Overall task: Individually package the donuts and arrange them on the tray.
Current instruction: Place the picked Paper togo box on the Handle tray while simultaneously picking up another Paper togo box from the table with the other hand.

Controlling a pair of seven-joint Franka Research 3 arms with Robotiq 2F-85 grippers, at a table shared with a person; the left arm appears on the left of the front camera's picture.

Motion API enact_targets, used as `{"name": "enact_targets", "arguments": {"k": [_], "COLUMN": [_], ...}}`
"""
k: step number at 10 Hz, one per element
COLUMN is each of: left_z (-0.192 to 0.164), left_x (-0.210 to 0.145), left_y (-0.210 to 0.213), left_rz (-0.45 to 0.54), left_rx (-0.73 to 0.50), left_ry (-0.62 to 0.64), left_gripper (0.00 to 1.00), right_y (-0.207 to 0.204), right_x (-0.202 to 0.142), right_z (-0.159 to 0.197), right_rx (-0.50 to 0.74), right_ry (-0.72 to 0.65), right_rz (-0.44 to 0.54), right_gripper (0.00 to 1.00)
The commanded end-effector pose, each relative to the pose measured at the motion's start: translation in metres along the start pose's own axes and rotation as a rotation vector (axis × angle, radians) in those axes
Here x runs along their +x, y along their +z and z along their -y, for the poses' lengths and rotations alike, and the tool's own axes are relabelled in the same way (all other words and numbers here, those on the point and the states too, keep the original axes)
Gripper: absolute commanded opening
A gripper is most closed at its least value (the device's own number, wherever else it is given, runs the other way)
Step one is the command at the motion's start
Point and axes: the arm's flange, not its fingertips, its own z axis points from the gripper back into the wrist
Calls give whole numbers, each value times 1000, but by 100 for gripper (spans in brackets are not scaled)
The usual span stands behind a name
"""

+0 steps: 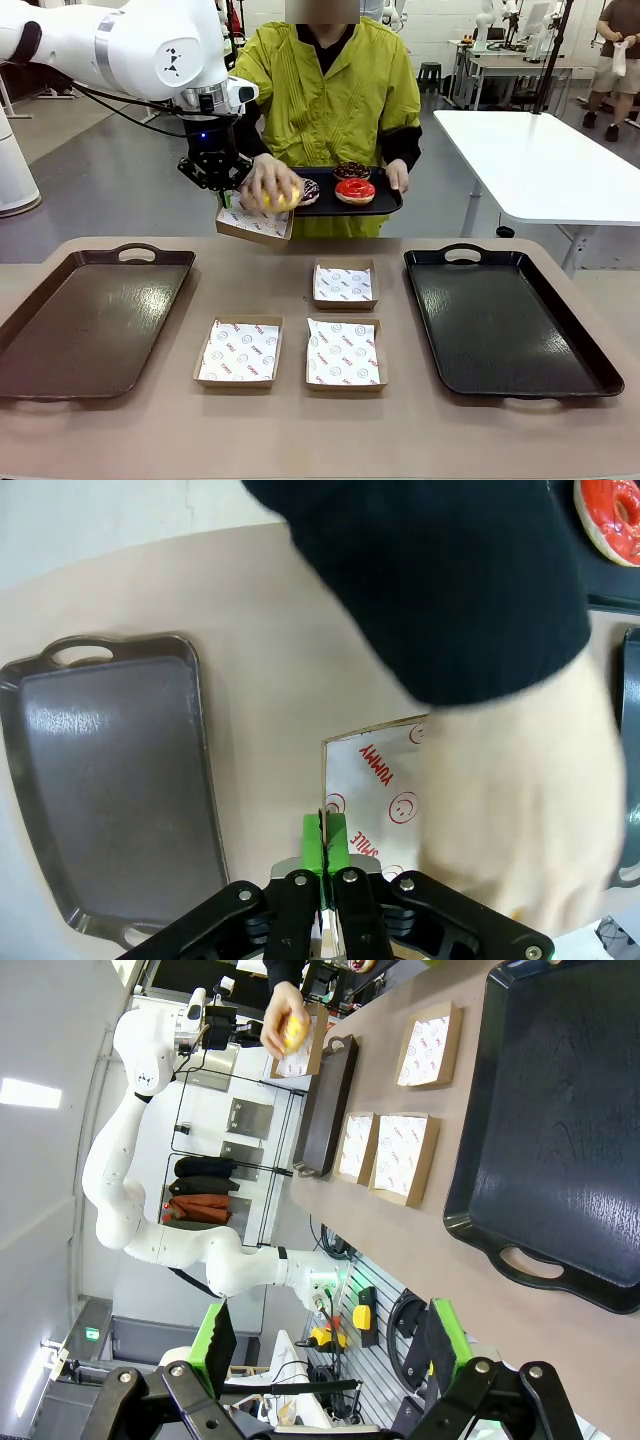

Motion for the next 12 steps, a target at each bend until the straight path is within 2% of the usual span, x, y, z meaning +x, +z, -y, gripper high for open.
{"name": "enact_targets", "arguments": {"k": [1,12], "left_z": [-2,0], "left_x": [0,0], "left_y": [0,0], "left_rz": [4,0], "left_rx": [-1,0], "left_ry": [-1,0], "left_gripper": [0,1], "right_y": [1,0], "right_x": [0,0], "right_z": [1,0], "right_rx": [13,0], "right_ry": [14,0], "right_rz": [2,0], "right_gripper": [100,100]}}
